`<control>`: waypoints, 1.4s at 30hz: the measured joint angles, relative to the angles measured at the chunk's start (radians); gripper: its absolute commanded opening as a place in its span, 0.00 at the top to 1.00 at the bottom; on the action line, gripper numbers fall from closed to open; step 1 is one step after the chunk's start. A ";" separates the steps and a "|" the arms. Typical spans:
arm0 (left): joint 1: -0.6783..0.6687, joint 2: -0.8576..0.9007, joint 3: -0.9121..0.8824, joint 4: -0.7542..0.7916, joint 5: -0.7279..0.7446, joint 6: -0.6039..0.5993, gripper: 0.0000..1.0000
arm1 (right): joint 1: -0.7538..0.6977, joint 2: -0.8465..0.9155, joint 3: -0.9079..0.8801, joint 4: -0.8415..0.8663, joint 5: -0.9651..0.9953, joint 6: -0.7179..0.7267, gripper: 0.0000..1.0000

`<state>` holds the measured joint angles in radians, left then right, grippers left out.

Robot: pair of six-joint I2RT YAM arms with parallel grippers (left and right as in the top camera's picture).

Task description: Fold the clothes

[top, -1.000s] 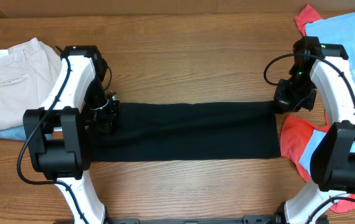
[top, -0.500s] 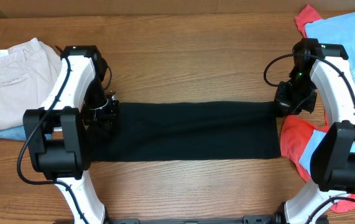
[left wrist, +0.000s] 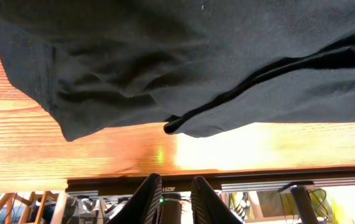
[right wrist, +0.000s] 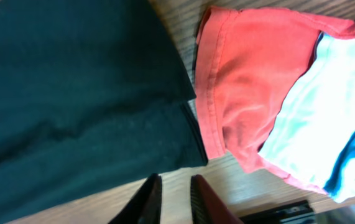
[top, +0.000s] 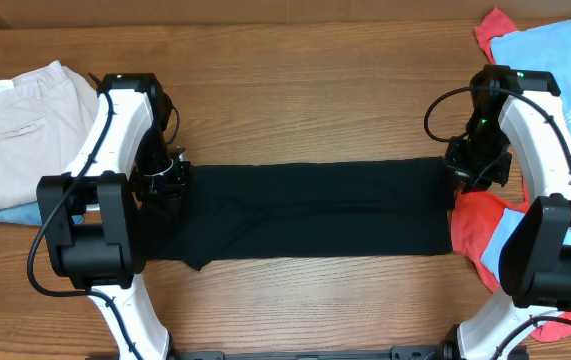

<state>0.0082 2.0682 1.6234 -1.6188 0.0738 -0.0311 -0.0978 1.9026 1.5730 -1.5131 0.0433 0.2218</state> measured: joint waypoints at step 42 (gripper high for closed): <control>-0.002 -0.003 -0.086 0.238 -0.064 -0.075 0.49 | 0.000 0.000 -0.077 0.137 0.016 -0.013 0.69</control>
<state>0.0059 2.0647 1.5375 -1.3804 0.0093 -0.1062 -0.0978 1.9026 1.4963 -1.3766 0.0593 0.2089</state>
